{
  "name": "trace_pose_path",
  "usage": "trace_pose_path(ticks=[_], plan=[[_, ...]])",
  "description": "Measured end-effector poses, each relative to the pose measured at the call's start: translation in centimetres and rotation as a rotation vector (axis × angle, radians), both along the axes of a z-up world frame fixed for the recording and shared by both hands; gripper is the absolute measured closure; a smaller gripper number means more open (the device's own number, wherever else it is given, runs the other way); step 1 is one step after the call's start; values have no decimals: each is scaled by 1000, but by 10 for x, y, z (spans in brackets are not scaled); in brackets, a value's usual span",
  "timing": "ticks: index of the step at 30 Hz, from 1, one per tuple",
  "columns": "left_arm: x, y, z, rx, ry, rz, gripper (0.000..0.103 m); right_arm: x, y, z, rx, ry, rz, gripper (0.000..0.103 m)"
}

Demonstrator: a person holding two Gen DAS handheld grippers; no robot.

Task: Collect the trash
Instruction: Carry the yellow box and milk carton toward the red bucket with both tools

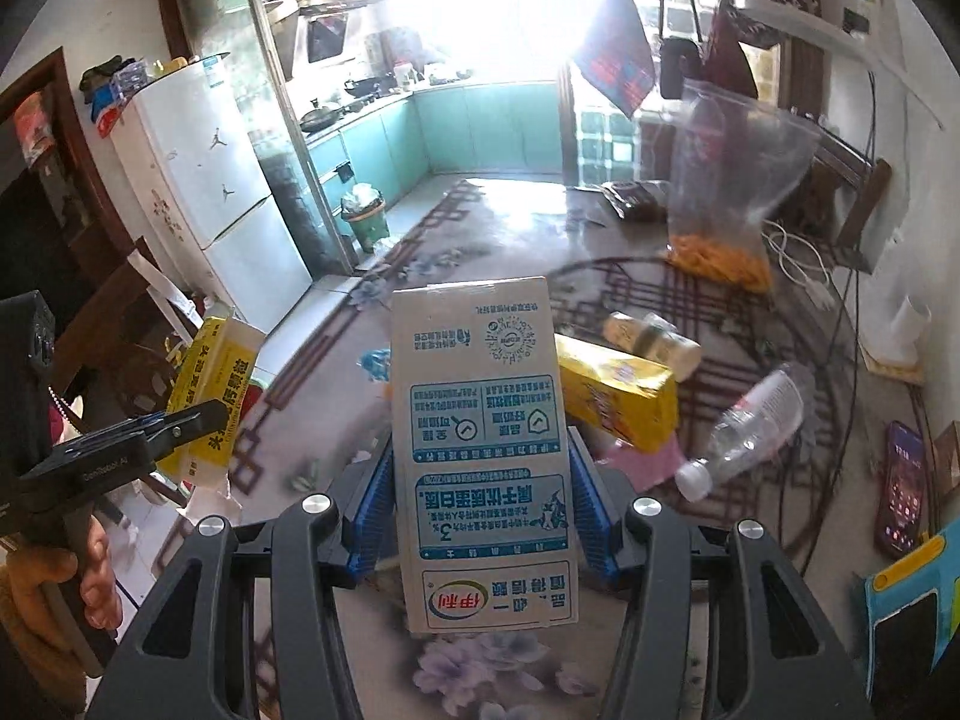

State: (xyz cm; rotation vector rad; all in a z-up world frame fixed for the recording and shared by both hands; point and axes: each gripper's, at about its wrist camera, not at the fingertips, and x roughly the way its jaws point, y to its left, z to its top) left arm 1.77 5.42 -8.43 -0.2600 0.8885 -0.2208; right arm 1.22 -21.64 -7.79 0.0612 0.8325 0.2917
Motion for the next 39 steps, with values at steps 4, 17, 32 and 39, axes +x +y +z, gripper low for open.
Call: trace_pose_path(ticks=[4, 17, 32, 39], plan=[[2, 29, 3, -4, -8, 15, 65, 2, 31, 4, -12, 0, 10, 52], [25, 127, 2, -8, -22, 44, 65, 13, 130, 24, -49, -48, 10, 52], [48, 189, -12, 0, -2, 8, 65, 26, 229, 21, -66, -45, 56, 52], [52, 216, -23, 7, 21, 39, 65, 35, 263, 12, -72, -23, 100, 52]])
